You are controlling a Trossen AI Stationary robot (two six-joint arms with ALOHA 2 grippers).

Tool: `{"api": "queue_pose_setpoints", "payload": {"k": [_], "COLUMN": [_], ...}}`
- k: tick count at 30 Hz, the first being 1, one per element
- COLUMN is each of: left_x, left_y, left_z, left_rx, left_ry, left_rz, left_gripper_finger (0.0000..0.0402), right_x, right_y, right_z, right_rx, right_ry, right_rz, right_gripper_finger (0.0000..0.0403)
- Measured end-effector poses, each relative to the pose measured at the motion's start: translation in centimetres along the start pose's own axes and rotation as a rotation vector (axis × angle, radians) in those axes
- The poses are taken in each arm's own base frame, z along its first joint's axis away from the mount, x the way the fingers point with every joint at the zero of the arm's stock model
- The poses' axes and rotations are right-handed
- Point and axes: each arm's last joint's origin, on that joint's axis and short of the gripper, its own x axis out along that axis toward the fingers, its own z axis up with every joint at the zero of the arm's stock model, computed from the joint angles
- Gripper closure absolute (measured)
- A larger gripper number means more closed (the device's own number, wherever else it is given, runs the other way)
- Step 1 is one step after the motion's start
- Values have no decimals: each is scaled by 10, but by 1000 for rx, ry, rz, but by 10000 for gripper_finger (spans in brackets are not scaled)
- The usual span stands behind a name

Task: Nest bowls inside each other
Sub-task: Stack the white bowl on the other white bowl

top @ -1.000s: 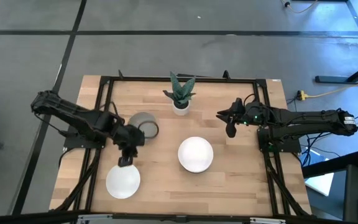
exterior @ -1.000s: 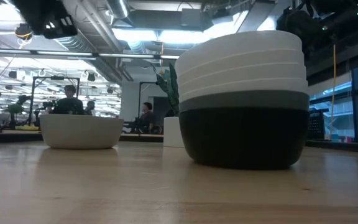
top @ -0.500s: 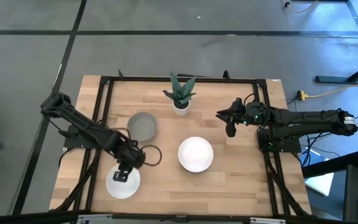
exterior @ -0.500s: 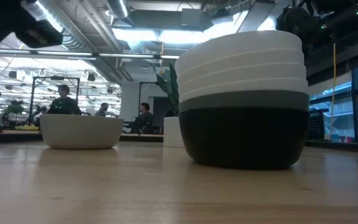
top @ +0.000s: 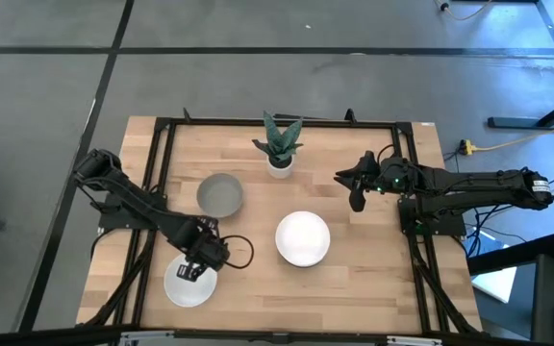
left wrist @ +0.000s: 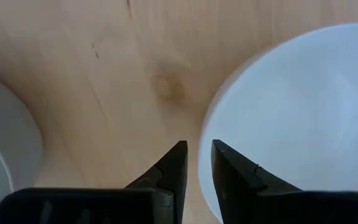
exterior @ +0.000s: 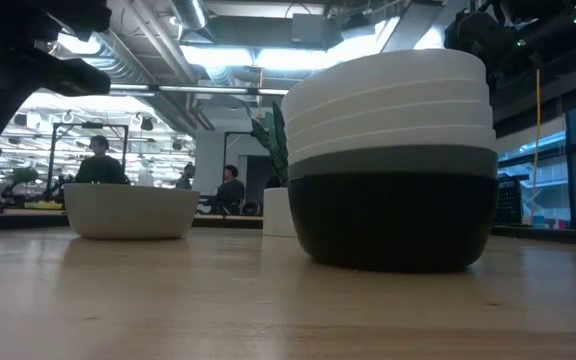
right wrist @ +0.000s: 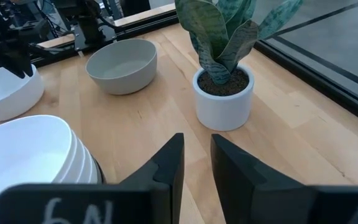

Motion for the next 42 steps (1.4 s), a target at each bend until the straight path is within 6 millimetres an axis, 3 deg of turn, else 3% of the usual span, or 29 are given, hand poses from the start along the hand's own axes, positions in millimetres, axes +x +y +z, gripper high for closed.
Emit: {"api": "queue_pose_setpoints", "payload": {"k": [18, 35, 42], "left_x": [1, 25, 26], "left_y": [-1, -4, -3], "left_z": [3, 14, 14], "left_rx": [13, 8, -4], "left_ry": [-21, 59, 62], "left_rz": [-27, -48, -48], "left_gripper_finger": [335, 335, 335], "right_x": [0, 0, 0], "right_y": [0, 0, 0], "right_z": [0, 0, 0], "right_rx": [-12, -12, -11], "right_ry": [1, 1, 2], "right_rz": [0, 0, 0], "right_gripper_finger": [321, 321, 321]}}
